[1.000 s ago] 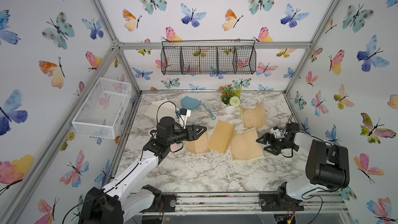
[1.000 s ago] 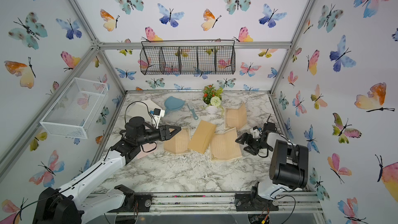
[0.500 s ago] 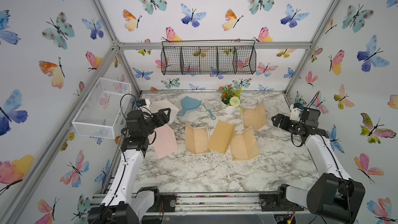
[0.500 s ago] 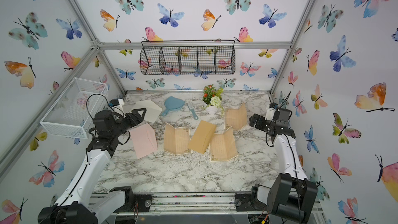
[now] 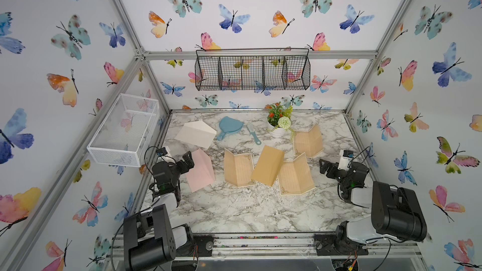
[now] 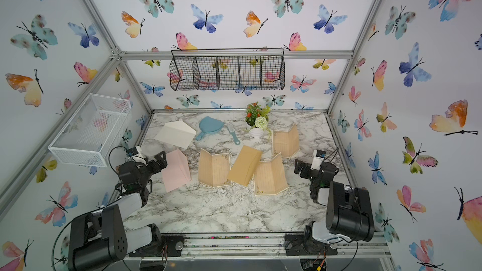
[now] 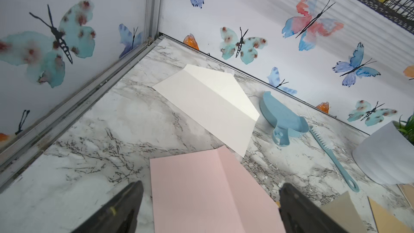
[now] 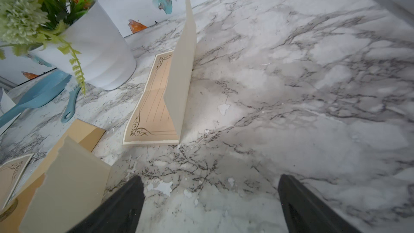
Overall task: Take the letter paper out of the envelope
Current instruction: Reset both arms
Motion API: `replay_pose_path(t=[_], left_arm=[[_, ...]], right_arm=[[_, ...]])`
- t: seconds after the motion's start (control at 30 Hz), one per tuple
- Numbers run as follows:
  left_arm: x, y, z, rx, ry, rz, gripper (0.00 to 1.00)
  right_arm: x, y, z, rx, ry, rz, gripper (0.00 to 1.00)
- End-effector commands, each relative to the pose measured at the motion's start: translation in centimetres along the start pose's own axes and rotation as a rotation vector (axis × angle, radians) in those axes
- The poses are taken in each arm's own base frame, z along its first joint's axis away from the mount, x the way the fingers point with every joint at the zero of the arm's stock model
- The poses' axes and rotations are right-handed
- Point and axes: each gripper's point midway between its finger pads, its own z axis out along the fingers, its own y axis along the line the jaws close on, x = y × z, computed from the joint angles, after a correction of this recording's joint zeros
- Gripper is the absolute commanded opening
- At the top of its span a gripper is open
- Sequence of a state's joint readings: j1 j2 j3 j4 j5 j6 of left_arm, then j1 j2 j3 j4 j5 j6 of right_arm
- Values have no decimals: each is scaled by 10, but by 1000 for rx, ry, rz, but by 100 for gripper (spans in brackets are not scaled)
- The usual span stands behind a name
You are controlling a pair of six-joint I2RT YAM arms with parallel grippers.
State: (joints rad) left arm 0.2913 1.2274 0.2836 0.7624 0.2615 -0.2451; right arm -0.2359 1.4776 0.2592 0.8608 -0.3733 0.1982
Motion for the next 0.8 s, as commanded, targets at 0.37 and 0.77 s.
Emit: replay_pose_path(t=[0.37,0.77], left_arm=[[10,-57,-27,147,-160,248,98],[43,-74,5,203,-47,351,98]], right_arm=[[-54,14,2,81,-229,-151,98],[-35,32,16,214,-205,-285,98]])
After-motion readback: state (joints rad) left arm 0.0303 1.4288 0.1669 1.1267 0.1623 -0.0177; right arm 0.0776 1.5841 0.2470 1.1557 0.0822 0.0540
